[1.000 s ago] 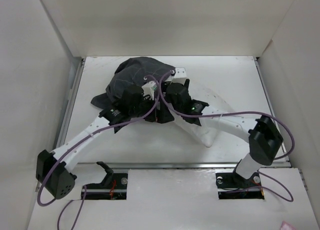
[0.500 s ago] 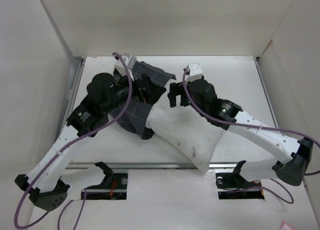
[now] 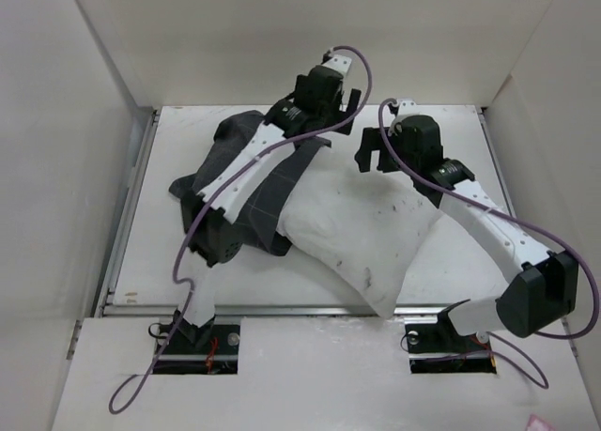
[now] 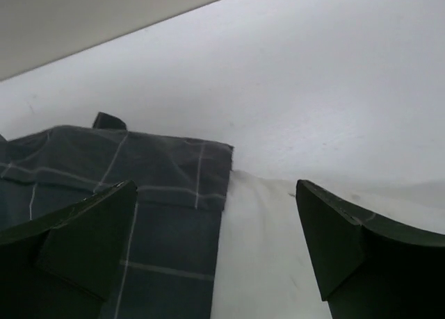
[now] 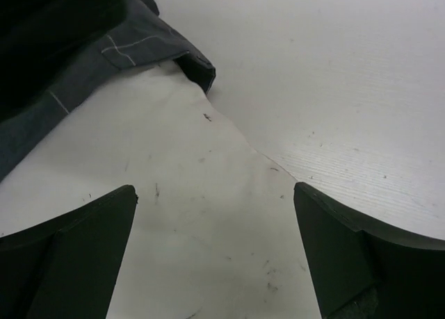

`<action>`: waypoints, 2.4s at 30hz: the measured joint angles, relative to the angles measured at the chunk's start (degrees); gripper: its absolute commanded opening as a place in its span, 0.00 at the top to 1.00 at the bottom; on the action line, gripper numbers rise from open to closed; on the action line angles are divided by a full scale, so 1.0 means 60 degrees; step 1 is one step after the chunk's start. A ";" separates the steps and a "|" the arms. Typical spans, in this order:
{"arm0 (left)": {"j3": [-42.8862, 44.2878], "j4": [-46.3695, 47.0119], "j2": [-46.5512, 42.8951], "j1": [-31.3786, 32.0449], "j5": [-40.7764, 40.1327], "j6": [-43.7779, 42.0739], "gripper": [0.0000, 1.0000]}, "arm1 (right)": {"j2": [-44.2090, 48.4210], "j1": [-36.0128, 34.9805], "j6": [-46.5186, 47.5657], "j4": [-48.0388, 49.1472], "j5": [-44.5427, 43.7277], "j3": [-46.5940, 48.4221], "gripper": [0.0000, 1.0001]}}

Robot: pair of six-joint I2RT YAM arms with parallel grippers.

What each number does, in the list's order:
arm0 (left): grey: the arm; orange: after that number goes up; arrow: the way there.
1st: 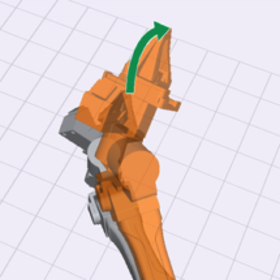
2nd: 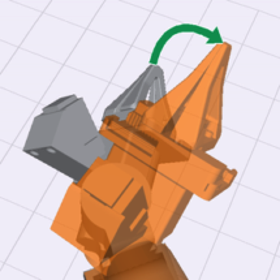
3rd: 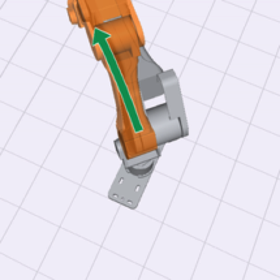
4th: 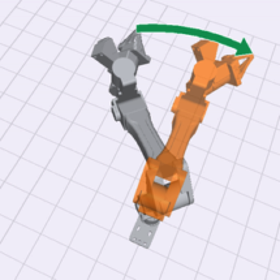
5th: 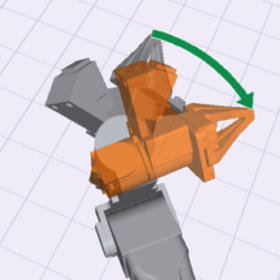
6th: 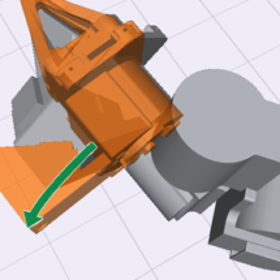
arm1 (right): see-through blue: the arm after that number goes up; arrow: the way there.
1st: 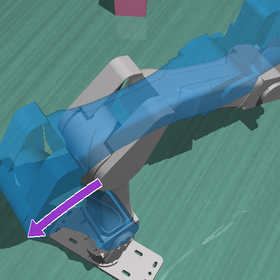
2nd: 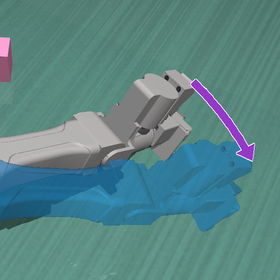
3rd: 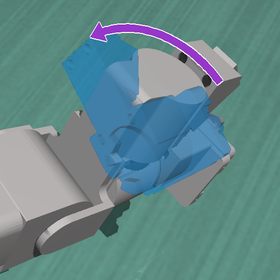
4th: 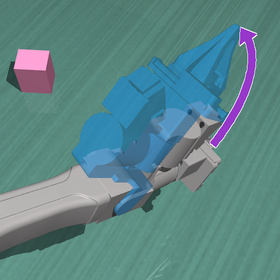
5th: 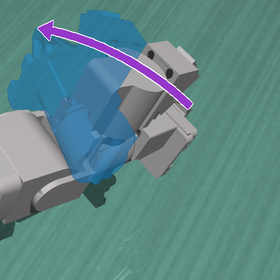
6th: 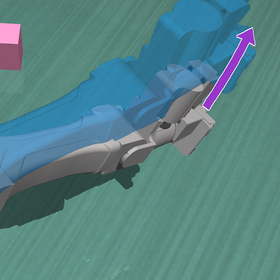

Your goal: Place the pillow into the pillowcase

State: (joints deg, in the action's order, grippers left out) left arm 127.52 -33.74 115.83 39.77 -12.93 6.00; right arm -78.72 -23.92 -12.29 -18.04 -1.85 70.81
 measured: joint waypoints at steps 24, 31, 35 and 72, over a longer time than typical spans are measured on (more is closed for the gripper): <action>0.0368 -0.1410 0.2193 -0.0193 -0.2616 -0.1031 1.00 | -0.1111 0.0204 0.1024 0.1104 0.3111 -0.1027 0.02; 0.0368 -0.0994 0.2415 -0.0295 -0.2524 -0.0947 1.00 | -0.2229 -0.0015 0.1453 0.1683 0.3628 -0.0831 1.00; 0.0372 -0.0590 0.2273 -0.0426 -0.2124 -0.0958 1.00 | -0.2863 -0.0266 0.1450 0.1902 0.3599 -0.0339 1.00; -0.1198 0.0346 -0.1133 0.1628 0.2805 -0.0240 1.00 | 0.0503 -0.0510 -0.1228 1.1479 0.4036 -0.5413 1.00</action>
State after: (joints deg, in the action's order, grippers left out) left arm 120.33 -31.66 109.03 49.54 3.90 4.56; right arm -75.70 -26.98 -19.66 50.83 22.37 38.33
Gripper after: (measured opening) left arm 0.032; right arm 0.035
